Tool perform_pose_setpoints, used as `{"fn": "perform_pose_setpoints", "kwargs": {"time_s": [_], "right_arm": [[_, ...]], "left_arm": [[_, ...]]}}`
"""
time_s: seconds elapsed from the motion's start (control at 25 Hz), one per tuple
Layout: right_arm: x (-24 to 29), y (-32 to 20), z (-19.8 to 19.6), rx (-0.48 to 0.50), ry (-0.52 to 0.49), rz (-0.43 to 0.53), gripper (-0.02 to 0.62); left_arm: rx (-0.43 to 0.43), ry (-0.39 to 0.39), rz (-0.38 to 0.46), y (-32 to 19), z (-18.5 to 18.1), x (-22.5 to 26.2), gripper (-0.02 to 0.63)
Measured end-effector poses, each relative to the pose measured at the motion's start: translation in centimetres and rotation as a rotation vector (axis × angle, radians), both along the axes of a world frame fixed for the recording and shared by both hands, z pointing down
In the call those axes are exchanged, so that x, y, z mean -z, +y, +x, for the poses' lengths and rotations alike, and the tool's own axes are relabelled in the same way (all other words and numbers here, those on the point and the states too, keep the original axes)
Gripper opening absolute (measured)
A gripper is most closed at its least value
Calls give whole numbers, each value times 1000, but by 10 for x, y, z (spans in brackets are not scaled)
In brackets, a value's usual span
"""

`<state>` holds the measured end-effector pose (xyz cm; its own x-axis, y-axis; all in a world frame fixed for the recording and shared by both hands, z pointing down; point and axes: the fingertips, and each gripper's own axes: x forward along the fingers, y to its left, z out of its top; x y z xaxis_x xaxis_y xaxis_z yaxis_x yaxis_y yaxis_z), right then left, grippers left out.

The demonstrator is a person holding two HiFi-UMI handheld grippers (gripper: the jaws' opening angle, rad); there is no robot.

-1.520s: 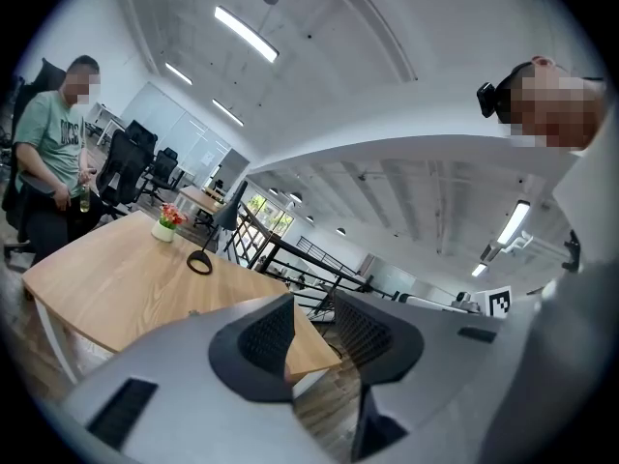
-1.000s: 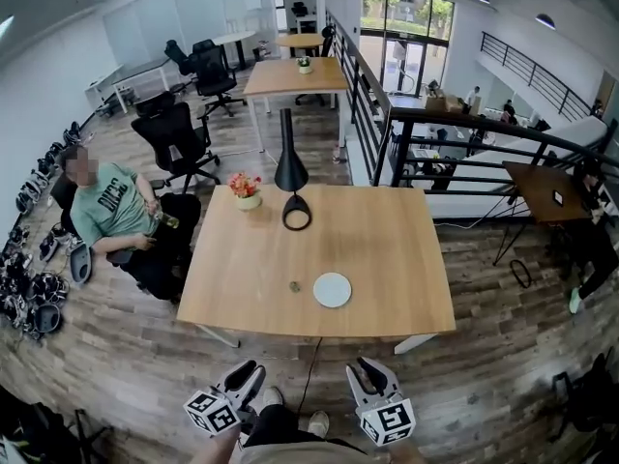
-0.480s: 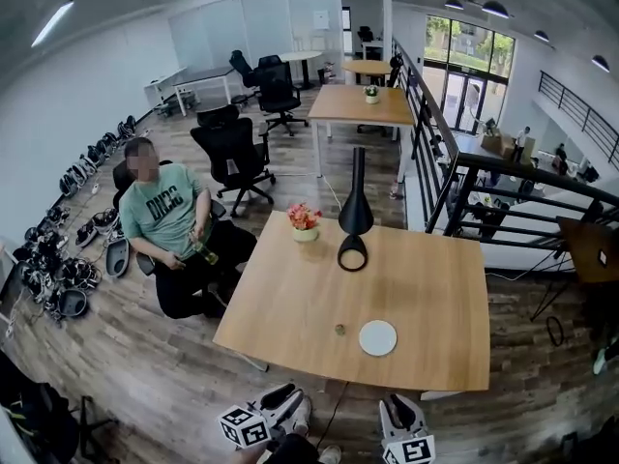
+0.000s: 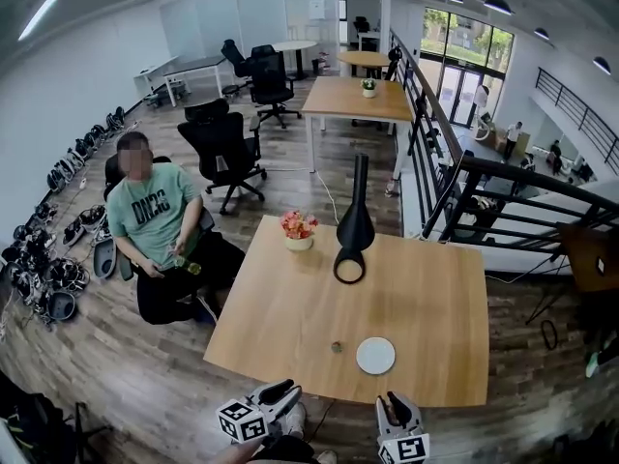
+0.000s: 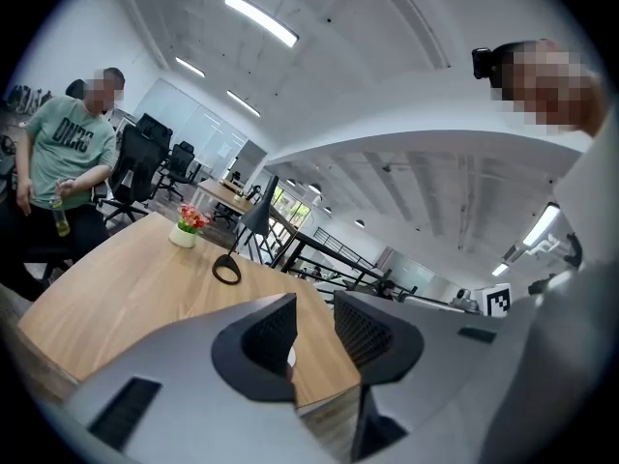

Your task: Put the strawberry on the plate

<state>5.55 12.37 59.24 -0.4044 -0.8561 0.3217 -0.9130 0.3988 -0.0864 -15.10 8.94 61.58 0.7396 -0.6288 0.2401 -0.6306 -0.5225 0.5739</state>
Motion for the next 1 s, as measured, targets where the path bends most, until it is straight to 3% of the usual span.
{"fn": "perform_pose_setpoints", "kwargs": {"time_s": [0.08,0.16,0.2,0.6,1.0], "right_arm": [[1,-16,-2,-12,7,-2,86],[0,-30,-4,-30,14,-6,84],[0,-37,-6,-40,18,-9,85],[0,-82,-19,-114,92,-8,85],[-14,-120,-54,-110,175,-4,86]], "left_arm": [[-15,-16,-5,-16,-3,-4,123],[-23,-23,-10,-32,-7,-9,9],[-31,-22,-15,-40,-10,-12,3],[-120,7,-28,-100,-25,-21,3],[-157,-4,-26,-135,-66,-44,3]]}}
